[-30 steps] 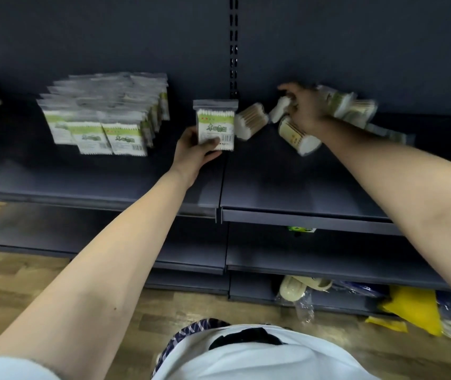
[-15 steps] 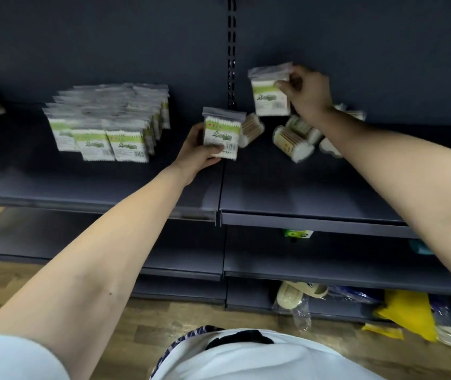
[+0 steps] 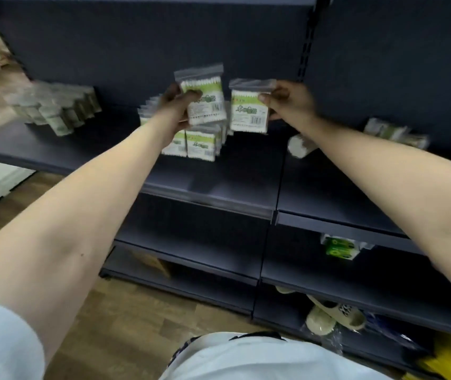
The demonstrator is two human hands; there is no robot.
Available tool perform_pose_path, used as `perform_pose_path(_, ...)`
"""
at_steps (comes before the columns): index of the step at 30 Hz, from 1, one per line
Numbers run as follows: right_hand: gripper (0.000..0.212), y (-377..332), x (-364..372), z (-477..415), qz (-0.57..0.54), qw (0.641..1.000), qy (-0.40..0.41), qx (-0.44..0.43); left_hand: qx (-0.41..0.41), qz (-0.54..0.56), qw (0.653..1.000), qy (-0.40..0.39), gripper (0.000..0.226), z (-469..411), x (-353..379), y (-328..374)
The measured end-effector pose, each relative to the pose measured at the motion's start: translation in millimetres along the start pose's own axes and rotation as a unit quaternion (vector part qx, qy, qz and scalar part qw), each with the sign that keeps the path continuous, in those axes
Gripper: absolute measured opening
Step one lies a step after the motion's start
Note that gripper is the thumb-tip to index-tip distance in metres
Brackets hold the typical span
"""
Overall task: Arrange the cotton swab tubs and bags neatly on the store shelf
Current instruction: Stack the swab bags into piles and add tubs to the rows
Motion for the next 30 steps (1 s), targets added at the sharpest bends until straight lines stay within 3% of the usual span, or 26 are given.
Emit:
perform_pose_path(3,0.034,-10.4,33.2,-8.5,0.001,1.0,-0.031,0.003,0.0,-0.024,0.999,0.025,0.039,-2.8,-49.5,3.4)
perform_pose_path(7,0.034,-13.7,77.3,-25.1,0.009,0.999,-0.028,0.017,0.004,-0.033,0.999,0.019,0.014,-6.4,-97.9,3.4)
perform_pose_path(15,0.035,-11.4,157.0,-34.4,0.112,0.993,-0.022,-0.015,-0.021,-0.09,0.996,0.013,0.012,-29.8,-163.6,-36.6)
perform_pose_path(20,0.033,-21.9,188.8,-32.3,0.163,0.985,0.004,-0.055,-0.04,-0.11,0.993,0.014,0.049,-44.3,-187.6,-60.9)
perform_pose_path(26,0.029,0.8,203.3,-1.3,0.283,0.958,0.04,-0.03,-0.024,-0.187,0.982,0.006,0.054,-57.4,-190.8,-86.2)
perform_pose_path(30,0.024,0.6,204.8,7.6,0.278,0.958,0.064,-0.018,-0.002,-0.212,0.977,0.015,0.052,-72.5,-187.2,-90.3)
Point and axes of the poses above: each hand's wrist, its own z-axis away from the middle knuckle, its own x-axis out of the palm, y = z × x, the point moved 5 cm from there along -z, towards the middle knuckle, and after that the axes turned 1 degree about x, right-handed, at the moved point
